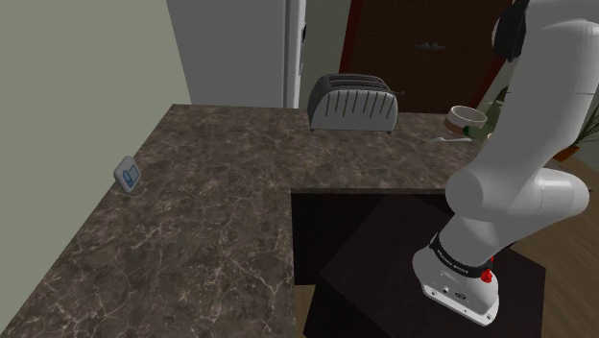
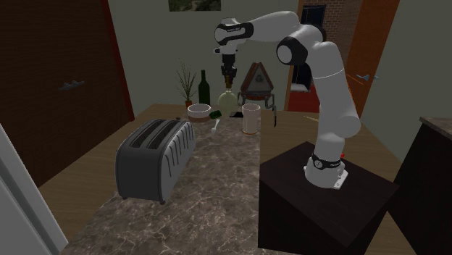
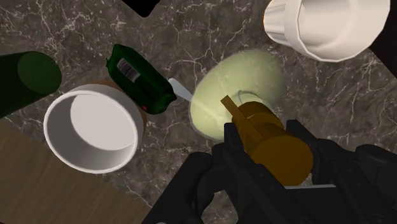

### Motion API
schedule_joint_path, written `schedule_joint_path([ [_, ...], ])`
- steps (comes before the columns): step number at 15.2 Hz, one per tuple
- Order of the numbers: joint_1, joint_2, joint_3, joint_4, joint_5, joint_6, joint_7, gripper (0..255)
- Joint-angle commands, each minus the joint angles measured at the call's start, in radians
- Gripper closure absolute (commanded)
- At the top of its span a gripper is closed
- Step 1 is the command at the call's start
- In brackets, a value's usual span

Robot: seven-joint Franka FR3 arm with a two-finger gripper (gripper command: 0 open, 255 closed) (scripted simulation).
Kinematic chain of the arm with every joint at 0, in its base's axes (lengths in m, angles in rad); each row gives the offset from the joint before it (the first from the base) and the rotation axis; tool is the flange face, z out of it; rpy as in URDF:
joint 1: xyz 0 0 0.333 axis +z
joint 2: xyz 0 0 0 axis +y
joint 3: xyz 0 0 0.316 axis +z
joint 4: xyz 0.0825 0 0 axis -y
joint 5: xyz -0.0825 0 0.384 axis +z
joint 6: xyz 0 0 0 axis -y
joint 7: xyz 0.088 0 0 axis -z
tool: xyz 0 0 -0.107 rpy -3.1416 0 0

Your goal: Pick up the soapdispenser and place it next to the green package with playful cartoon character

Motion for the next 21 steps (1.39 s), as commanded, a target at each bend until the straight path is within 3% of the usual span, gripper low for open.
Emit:
schedule_joint_path([
  [1,0.005,0.001,0.001,-0.029,0.002,0.030,-0.003,255],
  [13,0.021,0.021,0.015,-0.169,0.024,0.180,-0.022,255],
  [21,0.021,0.023,0.016,-0.173,0.026,0.185,-0.023,255],
])
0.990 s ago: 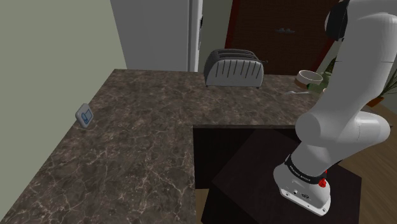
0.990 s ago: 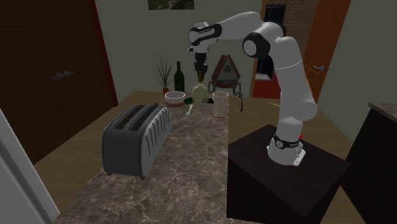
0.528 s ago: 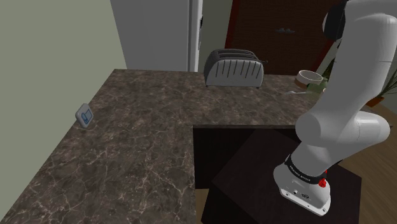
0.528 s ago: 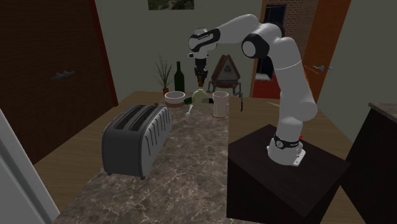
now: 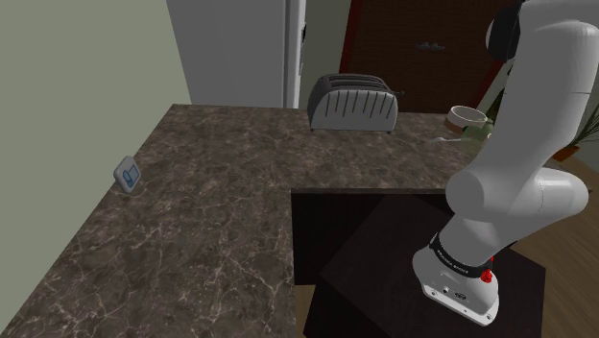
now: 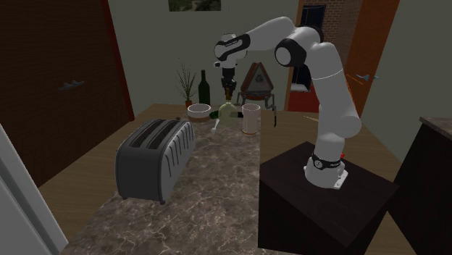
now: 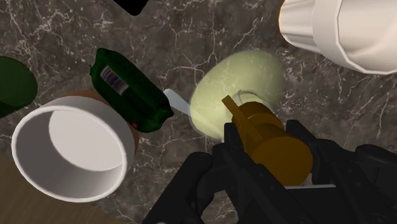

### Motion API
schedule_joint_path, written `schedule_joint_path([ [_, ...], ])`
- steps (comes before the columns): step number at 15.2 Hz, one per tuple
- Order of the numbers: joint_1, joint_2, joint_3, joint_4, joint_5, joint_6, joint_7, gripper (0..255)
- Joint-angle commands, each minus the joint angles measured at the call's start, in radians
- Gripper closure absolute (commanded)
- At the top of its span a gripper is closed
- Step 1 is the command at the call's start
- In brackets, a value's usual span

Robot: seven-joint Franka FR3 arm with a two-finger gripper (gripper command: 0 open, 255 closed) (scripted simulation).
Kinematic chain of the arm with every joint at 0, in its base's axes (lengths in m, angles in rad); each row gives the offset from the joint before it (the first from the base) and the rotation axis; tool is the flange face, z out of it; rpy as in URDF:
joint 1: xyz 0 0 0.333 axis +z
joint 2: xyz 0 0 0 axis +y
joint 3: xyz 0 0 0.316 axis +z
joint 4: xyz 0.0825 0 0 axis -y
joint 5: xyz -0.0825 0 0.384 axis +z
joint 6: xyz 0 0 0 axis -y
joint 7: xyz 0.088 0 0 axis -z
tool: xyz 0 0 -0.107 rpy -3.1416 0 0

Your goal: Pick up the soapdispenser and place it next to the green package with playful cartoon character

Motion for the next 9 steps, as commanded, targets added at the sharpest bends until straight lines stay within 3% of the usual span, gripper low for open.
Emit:
schedule_joint_path([
  [1,0.000,0.000,0.000,0.000,0.000,0.000,0.000,0],
  [6,0.000,0.000,0.000,0.000,0.000,0.000,0.000,0],
  [9,-0.008,-0.015,-0.009,0.085,-0.016,-0.093,0.013,0],
])
